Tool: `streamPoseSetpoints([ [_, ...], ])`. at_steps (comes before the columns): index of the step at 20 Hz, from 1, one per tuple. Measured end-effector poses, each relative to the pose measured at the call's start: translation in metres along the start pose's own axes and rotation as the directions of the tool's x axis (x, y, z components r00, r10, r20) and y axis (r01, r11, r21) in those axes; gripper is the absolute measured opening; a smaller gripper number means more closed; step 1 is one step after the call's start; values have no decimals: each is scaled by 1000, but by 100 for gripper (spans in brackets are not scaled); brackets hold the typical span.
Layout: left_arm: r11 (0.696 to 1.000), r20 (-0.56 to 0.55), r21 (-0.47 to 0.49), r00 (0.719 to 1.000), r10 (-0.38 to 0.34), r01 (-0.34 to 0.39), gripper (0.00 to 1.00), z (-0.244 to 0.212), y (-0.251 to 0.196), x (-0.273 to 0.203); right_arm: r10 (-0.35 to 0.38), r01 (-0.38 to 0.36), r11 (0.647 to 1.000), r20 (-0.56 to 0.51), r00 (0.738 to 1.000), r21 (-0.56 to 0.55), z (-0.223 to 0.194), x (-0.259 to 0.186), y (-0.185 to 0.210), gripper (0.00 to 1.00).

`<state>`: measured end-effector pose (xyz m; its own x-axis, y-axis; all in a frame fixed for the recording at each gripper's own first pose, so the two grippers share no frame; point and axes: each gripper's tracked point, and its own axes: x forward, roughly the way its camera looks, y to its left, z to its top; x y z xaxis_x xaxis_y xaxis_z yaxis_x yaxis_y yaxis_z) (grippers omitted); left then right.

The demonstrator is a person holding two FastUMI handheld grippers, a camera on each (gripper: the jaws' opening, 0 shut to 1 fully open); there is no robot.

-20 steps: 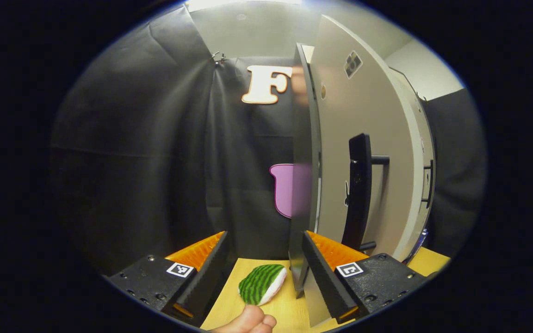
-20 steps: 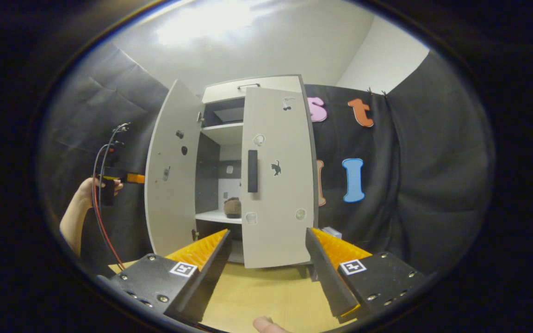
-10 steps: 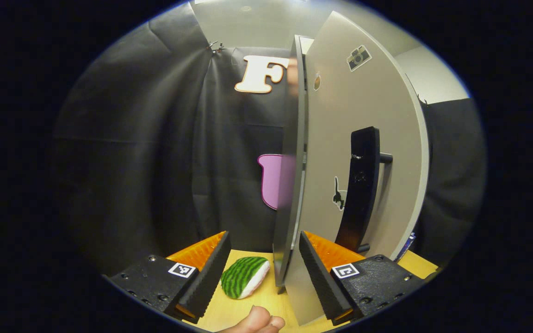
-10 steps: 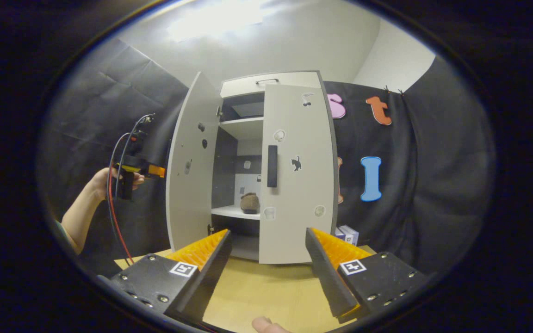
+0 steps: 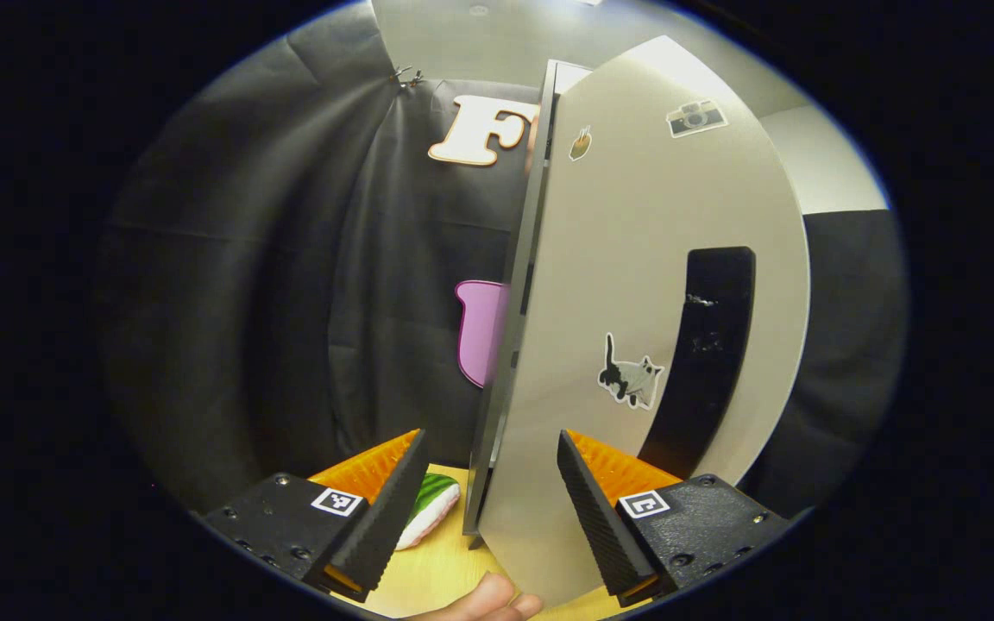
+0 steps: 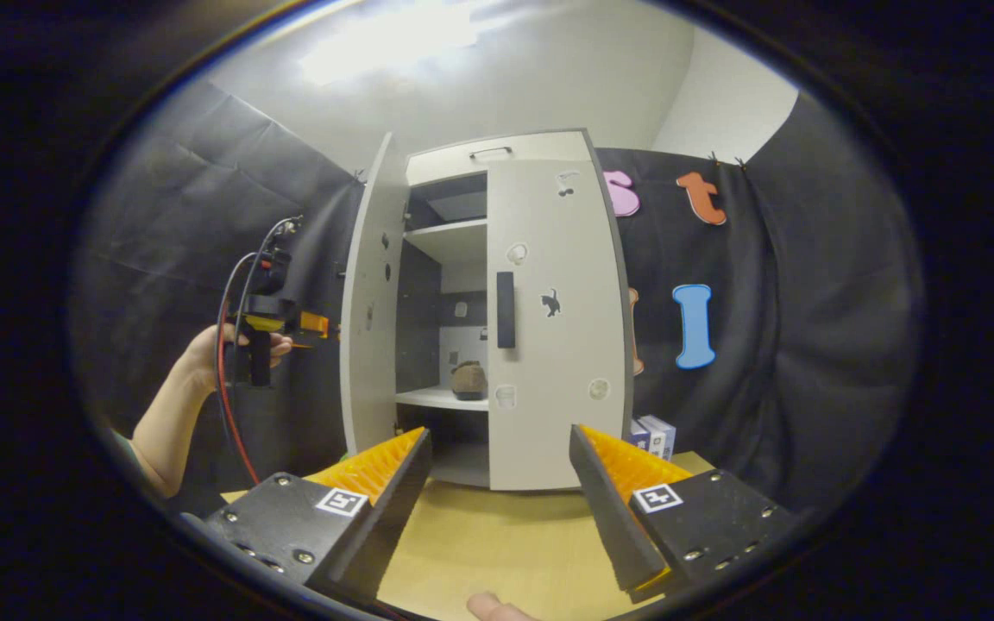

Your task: Grab one shoe with the right hand and put it into the shoe cabinet, grab the other shoe with the left hand and put it into the shoe cabinet; then close the right door with the right hand and the left door with the left hand.

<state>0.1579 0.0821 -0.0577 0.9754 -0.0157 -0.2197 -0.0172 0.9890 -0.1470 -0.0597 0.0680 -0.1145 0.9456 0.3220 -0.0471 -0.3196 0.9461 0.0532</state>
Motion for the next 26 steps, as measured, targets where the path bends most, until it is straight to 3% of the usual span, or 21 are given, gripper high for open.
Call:
streamPoseSetpoints([
  [11, 991, -69, 32, 990, -125, 128, 93, -26, -71, 26, -92, 91, 996, 44, 995, 21, 0, -10, -35, 94],
  [14, 995, -87, 59, 993, -81, 86, 93, -40, -61, 24, -124, 123, 992, 44, 991, 37, -5, -11, -48, 96],
  [17, 994, -88, 33, 991, -106, 109, 93, -45, -73, 27, -136, 135, 989, 24, 990, 53, -10, -11, -55, 96],
  [26, 995, -36, 67, 996, -77, 79, 93, -35, -67, -7, -174, 174, 983, 3, 985, 51, -7, -8, -60, 96],
])
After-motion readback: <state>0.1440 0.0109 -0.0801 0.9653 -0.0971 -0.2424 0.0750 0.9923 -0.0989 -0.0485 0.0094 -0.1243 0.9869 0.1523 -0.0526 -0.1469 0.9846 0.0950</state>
